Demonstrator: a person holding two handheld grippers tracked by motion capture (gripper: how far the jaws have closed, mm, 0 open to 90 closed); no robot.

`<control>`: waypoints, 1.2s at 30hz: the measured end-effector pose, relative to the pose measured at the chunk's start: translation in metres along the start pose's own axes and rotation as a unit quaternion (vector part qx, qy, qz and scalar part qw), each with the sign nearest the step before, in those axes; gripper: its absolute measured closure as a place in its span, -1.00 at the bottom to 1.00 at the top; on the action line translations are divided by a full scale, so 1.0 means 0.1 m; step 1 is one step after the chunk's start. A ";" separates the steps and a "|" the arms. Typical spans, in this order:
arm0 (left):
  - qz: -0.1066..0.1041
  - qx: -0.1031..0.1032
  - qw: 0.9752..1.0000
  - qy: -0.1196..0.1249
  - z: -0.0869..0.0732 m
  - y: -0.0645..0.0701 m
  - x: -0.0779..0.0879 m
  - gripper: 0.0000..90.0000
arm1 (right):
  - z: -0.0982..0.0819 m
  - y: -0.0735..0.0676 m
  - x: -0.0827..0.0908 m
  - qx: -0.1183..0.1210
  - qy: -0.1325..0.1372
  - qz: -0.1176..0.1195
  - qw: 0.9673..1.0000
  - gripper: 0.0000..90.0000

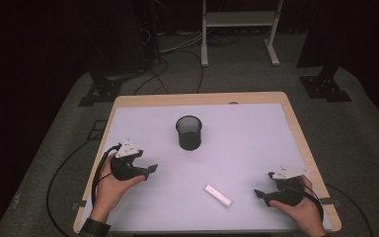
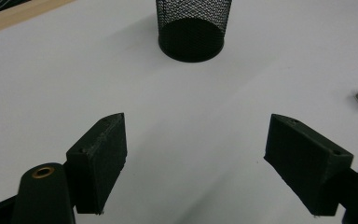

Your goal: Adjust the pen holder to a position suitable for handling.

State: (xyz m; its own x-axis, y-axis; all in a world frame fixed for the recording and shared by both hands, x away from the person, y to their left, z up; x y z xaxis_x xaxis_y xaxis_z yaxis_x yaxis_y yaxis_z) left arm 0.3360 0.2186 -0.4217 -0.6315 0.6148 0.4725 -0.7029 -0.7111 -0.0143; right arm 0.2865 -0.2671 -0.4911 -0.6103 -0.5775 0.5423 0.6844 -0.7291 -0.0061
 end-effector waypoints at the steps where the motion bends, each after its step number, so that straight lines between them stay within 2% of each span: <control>1: 0.000 -0.003 1.000 -0.001 0.01 -0.01 0.00 -0.55 | 0.00 0.00 0.00 0.000 0.000 0.000 1.000 -0.71; 10: -0.010 0.002 1.000 0.007 0.16 -0.06 -0.10 -0.53 | 0.00 0.00 0.00 -0.001 0.000 0.000 1.000 -0.71; 20: -0.013 0.005 1.000 0.006 0.26 -0.10 -0.19 -0.52 | 0.00 0.00 0.00 0.000 0.000 0.000 1.000 -0.71; 36: -0.019 -0.002 1.000 0.010 0.48 -0.15 -0.35 -0.45 | 0.00 0.00 0.00 -0.002 0.000 0.001 1.000 -0.71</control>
State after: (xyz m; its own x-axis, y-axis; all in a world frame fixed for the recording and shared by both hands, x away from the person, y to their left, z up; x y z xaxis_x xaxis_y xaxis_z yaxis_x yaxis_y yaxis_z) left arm 0.3849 0.1912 -0.3955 -0.6107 0.6476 0.4557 -0.7274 -0.6862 0.0002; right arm 0.2864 -0.2671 -0.4913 -0.6097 -0.5788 0.5415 0.6839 -0.7295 -0.0097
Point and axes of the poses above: each handheld gripper's, and its own axes: x roughly backward along the jaws, z roughly out of its top, y roughly to its right, the point moved 1 cm from there along -x, roughly forward along the jaws, and after that the axes turned 10 degrees about y, right-handed, at the moved point
